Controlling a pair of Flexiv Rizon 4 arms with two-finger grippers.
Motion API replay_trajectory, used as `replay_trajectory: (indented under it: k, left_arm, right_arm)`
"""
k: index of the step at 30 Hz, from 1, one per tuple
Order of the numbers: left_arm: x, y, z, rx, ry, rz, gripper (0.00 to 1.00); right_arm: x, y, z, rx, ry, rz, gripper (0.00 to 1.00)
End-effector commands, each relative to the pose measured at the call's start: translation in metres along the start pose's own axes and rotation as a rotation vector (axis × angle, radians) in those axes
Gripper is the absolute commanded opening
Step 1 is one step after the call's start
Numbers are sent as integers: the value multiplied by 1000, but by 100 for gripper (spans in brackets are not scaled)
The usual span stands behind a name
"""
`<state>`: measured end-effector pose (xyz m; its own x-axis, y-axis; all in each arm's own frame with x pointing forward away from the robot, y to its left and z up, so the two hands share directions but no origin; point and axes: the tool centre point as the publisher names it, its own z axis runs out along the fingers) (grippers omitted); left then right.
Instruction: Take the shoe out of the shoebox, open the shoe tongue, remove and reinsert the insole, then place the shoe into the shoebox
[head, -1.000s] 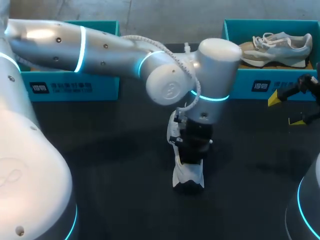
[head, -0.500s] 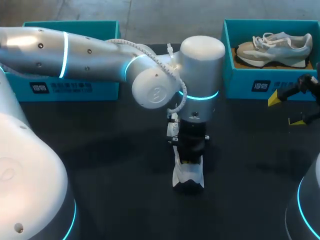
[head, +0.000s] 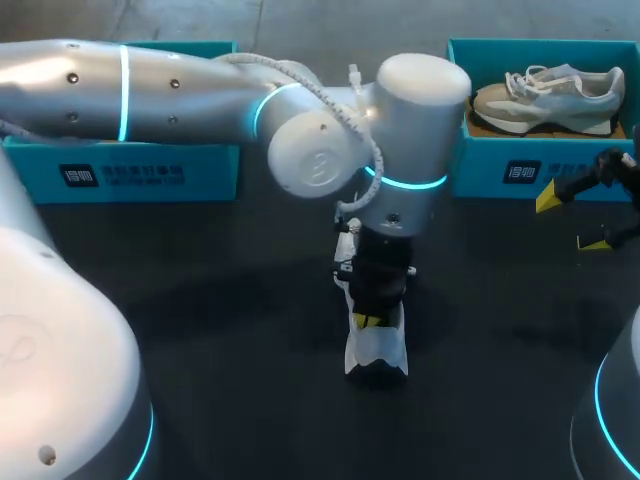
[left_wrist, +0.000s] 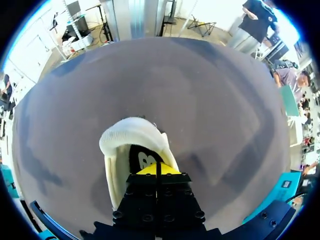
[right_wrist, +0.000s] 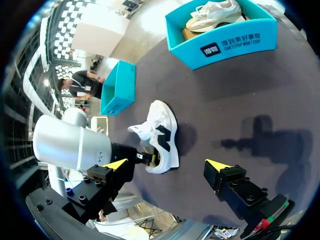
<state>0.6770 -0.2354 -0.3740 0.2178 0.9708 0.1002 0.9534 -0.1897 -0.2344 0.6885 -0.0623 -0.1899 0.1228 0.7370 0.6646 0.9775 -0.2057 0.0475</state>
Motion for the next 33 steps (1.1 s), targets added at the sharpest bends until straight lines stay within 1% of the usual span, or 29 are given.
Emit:
replay_trajectory:
  k: [1, 6, 7, 10, 12, 13, 15, 16, 17, 18, 19, 22, 26, 33]
  left_arm:
    - [-13, 6, 14, 27, 44, -2, 0]
    - [-18, 9, 31, 43, 55, -9, 0]
    - [-18, 9, 35, 63, 52, -8, 0]
    - [-19, 10, 44, 79, 41, -16, 0]
    - [-18, 11, 48, 58, 11, -30, 0]
    - [-18, 11, 49, 53, -21, -33, 0]
    - [-18, 11, 50, 12, -78, -56, 0]
    - [-19, 10, 51, 6, -107, -63, 0]
    - [-19, 11, 51, 4, -128, -68, 0]
    - [-20, 10, 51, -15, -146, -75, 0]
    - [-21, 11, 51, -13, -159, -79, 0]
    - [-23, 11, 50, -18, -165, -82, 0]
    - [-22, 11, 46, -18, -162, -79, 0]
    - [-18, 8, 27, -7, -115, -50, 0]
  right_arm:
    - [0, 0, 1, -1, -4, 2, 100]
    - [0, 0, 1, -1, -4, 2, 100]
    - [0, 0, 1, -1, -4, 2, 100]
    - [0, 0, 1, -1, -4, 2, 100]
    - [0, 0, 1, -1, -4, 2, 100]
    - [0, 0, 1, -1, -4, 2, 100]
    - [0, 0, 1, -1, -4, 2, 100]
    - [0, 0, 1, -1, -4, 2, 100]
    - [0, 0, 1, -1, -4, 2, 100]
    - [0, 0, 1, -1, -4, 2, 100]
    - [0, 0, 1, -1, -4, 2, 100]
    - [0, 0, 1, -1, -4, 2, 100]
    - [0, 0, 1, -1, -4, 2, 100]
    - [0, 0, 1, -1, -4, 2, 100]
